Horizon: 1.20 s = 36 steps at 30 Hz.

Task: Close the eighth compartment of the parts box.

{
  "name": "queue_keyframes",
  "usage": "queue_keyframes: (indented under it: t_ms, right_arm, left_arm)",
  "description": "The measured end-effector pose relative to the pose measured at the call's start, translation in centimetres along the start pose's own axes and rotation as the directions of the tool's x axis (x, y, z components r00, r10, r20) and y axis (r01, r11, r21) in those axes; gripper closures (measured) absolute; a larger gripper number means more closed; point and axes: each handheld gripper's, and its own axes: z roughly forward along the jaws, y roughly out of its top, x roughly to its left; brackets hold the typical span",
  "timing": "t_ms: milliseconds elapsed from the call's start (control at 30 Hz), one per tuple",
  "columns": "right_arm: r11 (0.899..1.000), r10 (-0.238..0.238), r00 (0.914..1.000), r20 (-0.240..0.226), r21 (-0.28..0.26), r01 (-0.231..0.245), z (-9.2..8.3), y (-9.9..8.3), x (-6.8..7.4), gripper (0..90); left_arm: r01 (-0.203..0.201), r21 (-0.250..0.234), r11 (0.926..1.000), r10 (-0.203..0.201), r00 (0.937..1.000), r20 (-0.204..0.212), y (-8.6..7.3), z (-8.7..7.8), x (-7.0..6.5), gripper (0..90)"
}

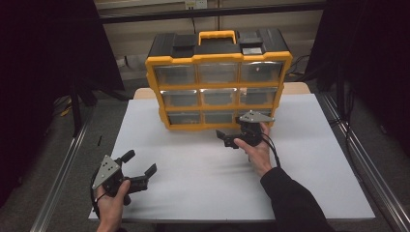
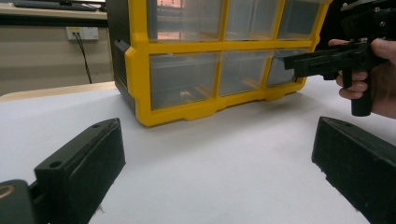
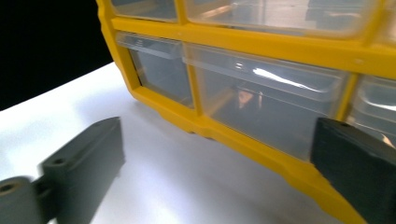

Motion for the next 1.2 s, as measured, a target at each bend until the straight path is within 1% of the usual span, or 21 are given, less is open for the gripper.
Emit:
queue_keyframes:
  t_ms: [33, 67, 133, 167, 200, 233, 267, 300, 333, 400, 433, 600, 667, 767, 800, 833, 900, 1033, 1067, 1167, 1200]
  right_arm:
    - [1.000, -0.007, 1.0000, -0.002, 0.001, 0.007, -0.2, -0.1, -0.2, 0.0]
    - [1.000, 0.001, 1.0000, 0.002, 0.001, -0.001, -0.4, -0.1, -0.3, 0.0]
    - [1.000, 0.006, 0.9998, 0.017, -0.008, -0.006, -0.9, -0.2, -0.5, 0.0]
    - [1.000, 0.011, 0.9999, 0.012, -0.008, -0.011, -1.1, -0.3, -0.5, 0.0]
    - [1.000, 0.004, 0.9999, 0.015, -0.013, -0.003, -1.3, -0.4, -0.6, 0.0]
    - [1.000, -0.005, 1.0000, 0.001, -0.013, 0.005, -1.6, -0.4, -0.6, 0.0]
    - [1.000, -0.005, 1.0000, 0.007, -0.011, 0.005, -1.9, -0.5, -0.5, 0.0]
    - [1.000, -0.002, 0.9995, 0.032, 0.000, 0.002, -2.1, -0.5, -0.5, 0.0]
    - [1.000, -0.011, 0.9976, 0.069, -0.006, 0.012, -2.3, -0.6, -0.4, 1.2]
    - [0.999, -0.028, 0.9977, 0.062, -0.013, 0.029, -2.8, -0.7, -0.4, 0.8]
    - [0.999, -0.028, 0.9978, 0.059, -0.023, 0.030, -3.1, -0.7, -0.4, 1.5]
    - [0.996, -0.068, 0.9954, 0.067, -0.050, 0.071, -4.5, -1.0, -0.5, 2.1]
    - [0.997, -0.066, 0.9954, 0.069, -0.045, 0.070, -5.0, -1.1, -0.5, 1.9]
    - [0.995, -0.076, 0.9936, 0.083, -0.058, 0.081, -5.9, -1.2, -0.7, 2.6]
    - [0.995, -0.073, 0.9935, 0.087, -0.058, 0.079, -6.1, -1.2, -0.7, 2.7]
    - [0.995, -0.073, 0.9938, 0.084, -0.058, 0.078, -6.4, -1.2, -0.8, 2.8]
    - [0.995, -0.079, 0.9922, 0.097, -0.061, 0.085, -6.9, -1.3, -0.9, 3.0]
    - [0.994, -0.088, 0.9912, 0.099, -0.057, 0.094, -8.0, -1.4, -1.0, 2.9]
    - [0.993, -0.090, 0.9907, 0.102, -0.061, 0.096, -8.2, -1.4, -1.1, 3.0]
    - [0.993, -0.085, 0.9901, 0.112, -0.073, 0.093, -8.8, -1.4, -1.4, 3.0]
    - [0.993, -0.082, 0.9899, 0.115, -0.076, 0.091, -9.0, -1.4, -1.5, 3.0]
  left_arm:
    - [-0.002, 0.001, 1.0000, 0.002, 1.0000, 0.001, 0.0, 0.0, 0.0, 2.4]
    - [-0.004, 0.002, 1.0000, 0.004, 1.0000, 0.009, 0.0, 0.0, 0.1, 2.3]
    - [0.006, -0.002, 1.0000, -0.006, 1.0000, -0.001, 0.0, 0.1, 0.0, 2.3]
    - [0.004, -0.001, 1.0000, -0.004, 1.0000, 0.003, 0.0, 0.1, 0.0, 2.3]
    - [-0.008, 0.000, 1.0000, 0.008, 1.0000, 0.000, 0.0, 0.1, 0.1, 2.4]
    - [-0.007, 0.000, 1.0000, 0.007, 1.0000, 0.003, 0.0, 0.1, 0.1, 2.4]
    - [-0.006, -0.001, 1.0000, 0.006, 1.0000, 0.003, 0.0, 0.1, 0.1, 2.3]
    - [-0.010, 0.001, 0.9999, 0.010, 0.9999, 0.002, 0.0, 0.1, 0.1, 2.3]
    - [-0.012, 0.003, 0.9999, 0.012, 0.9999, 0.001, 0.0, 0.1, 0.1, 2.4]
    - [-0.002, 0.002, 1.0000, 0.002, 1.0000, 0.003, 0.0, 0.2, 0.0, 2.4]
    - [-0.007, 0.006, 1.0000, 0.007, 1.0000, 0.003, 0.0, 0.1, 0.0, 2.4]
    - [-0.002, 0.001, 1.0000, 0.002, 1.0000, 0.008, 0.0, 0.3, 0.1, 2.4]
    - [-0.008, 0.002, 1.0000, 0.008, 0.9999, 0.011, 0.0, 0.4, 0.1, 2.4]
    - [-0.001, 0.002, 1.0000, 0.001, 0.9999, 0.013, 0.0, 0.4, 0.0, 2.4]
    - [-0.002, 0.004, 1.0000, 0.002, 1.0000, 0.007, 0.0, 0.4, 0.0, 2.4]
    - [-0.002, 0.004, 1.0000, 0.002, 0.9999, 0.013, 0.0, 0.4, 0.1, 2.4]
    - [0.003, 0.005, 1.0000, -0.003, 1.0000, 0.004, 0.0, 0.5, 0.0, 2.4]
    - [0.003, 0.005, 1.0000, -0.003, 1.0000, 0.004, 0.0, 0.5, 0.0, 2.4]
    - [-0.003, 0.006, 1.0000, 0.003, 1.0000, 0.004, 0.0, 0.5, 0.1, 2.4]
    - [-0.004, 0.008, 1.0000, 0.004, 1.0000, 0.004, 0.0, 0.5, 0.1, 2.4]
    - [0.003, 0.004, 1.0000, -0.003, 1.0000, 0.001, 0.0, 0.5, 0.1, 2.4]
